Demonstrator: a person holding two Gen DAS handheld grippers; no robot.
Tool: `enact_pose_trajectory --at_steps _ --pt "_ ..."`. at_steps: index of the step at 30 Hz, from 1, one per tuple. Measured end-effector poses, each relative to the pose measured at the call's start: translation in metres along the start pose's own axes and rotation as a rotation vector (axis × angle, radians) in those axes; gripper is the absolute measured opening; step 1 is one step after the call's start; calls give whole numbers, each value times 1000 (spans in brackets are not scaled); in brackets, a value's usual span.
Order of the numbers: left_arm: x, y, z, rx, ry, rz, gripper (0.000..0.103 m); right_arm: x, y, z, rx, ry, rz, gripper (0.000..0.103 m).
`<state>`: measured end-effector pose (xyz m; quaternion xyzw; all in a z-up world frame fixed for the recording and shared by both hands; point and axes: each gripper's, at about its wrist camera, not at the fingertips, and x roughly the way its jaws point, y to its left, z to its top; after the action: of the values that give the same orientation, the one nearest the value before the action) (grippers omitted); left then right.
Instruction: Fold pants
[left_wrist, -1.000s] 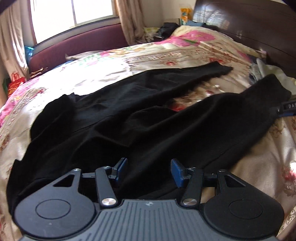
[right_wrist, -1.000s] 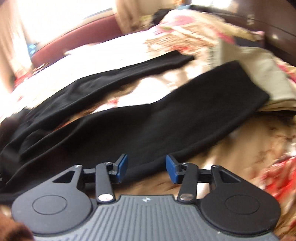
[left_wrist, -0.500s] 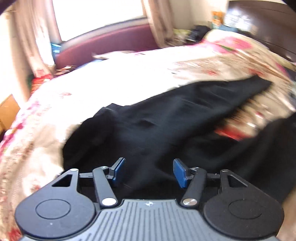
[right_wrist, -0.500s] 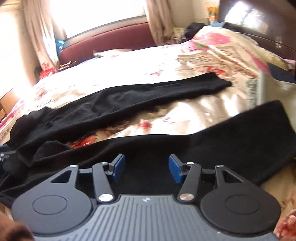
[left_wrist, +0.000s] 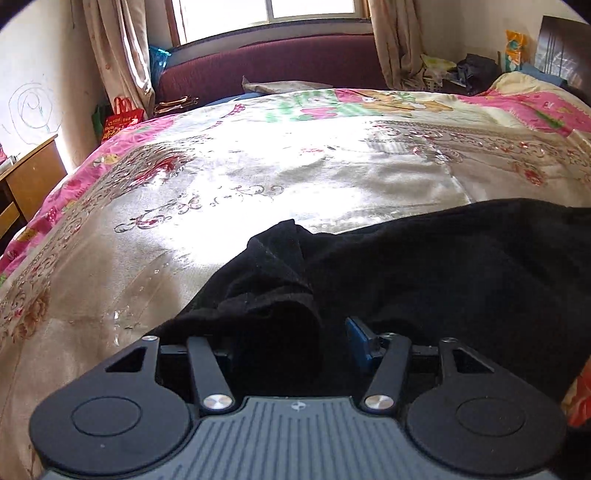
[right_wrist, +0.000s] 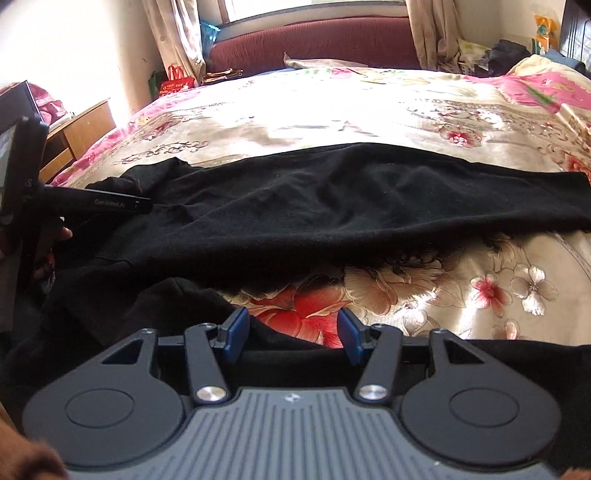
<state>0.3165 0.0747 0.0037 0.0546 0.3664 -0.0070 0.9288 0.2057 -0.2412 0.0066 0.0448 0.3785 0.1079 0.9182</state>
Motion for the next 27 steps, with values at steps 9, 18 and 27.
enact_pose_trajectory --at_steps 9,18,27 --pt "-48 56 26 -221 -100 -178 25 26 1 46 -253 -45 -33 54" --pt "-156 96 -7 -259 -199 -390 24 58 30 105 -592 -121 -62 60" --pt "-184 85 -64 -258 -130 -482 24 60 60 88 -1048 -65 -21 75"
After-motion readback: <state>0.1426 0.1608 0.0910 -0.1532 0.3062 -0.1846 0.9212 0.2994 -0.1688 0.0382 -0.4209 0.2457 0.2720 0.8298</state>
